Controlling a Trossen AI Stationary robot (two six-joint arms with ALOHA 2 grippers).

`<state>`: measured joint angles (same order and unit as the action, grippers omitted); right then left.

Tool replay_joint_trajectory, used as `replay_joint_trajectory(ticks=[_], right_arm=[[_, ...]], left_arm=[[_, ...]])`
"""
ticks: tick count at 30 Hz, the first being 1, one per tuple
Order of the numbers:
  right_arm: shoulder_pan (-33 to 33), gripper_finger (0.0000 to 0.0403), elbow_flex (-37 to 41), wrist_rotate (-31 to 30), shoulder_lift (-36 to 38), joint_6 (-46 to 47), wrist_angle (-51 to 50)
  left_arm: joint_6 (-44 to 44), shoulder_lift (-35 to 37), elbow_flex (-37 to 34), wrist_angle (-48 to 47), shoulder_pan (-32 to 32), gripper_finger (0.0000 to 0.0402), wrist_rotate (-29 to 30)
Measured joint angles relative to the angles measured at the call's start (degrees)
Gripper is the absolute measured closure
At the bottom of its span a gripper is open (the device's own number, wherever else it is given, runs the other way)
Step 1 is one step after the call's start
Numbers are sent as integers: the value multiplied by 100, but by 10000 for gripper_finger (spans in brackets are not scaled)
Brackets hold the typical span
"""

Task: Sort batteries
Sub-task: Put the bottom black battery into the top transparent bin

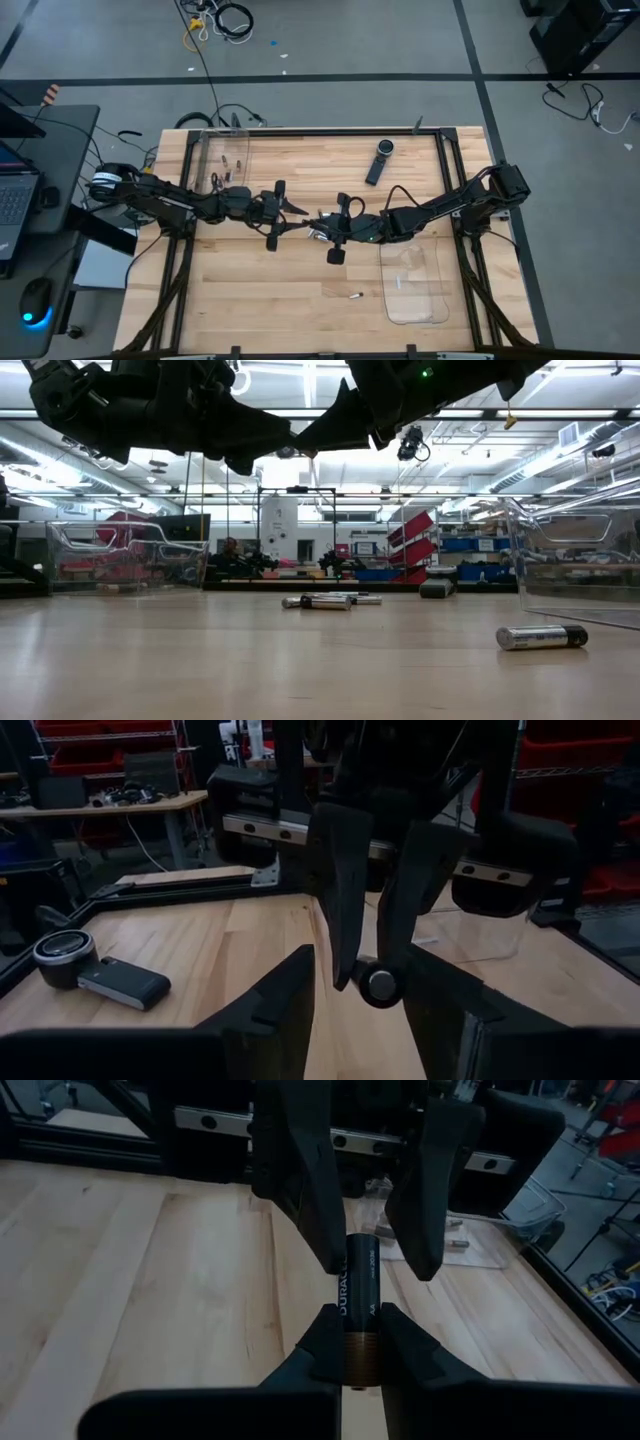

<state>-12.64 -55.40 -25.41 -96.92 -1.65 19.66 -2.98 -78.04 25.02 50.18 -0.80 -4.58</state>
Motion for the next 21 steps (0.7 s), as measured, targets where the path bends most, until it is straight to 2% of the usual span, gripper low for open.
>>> replay_joint_trajectory(ticks=[16, 21], right_arm=[[2, 376, 0, -4, 2, 1, -4], [0, 353, 0, -2, 2, 15, -7]], left_arm=[[-114, 0, 0, -32, -2, 335, -9], [-118, 0, 0, -31, -2, 354, -7]])
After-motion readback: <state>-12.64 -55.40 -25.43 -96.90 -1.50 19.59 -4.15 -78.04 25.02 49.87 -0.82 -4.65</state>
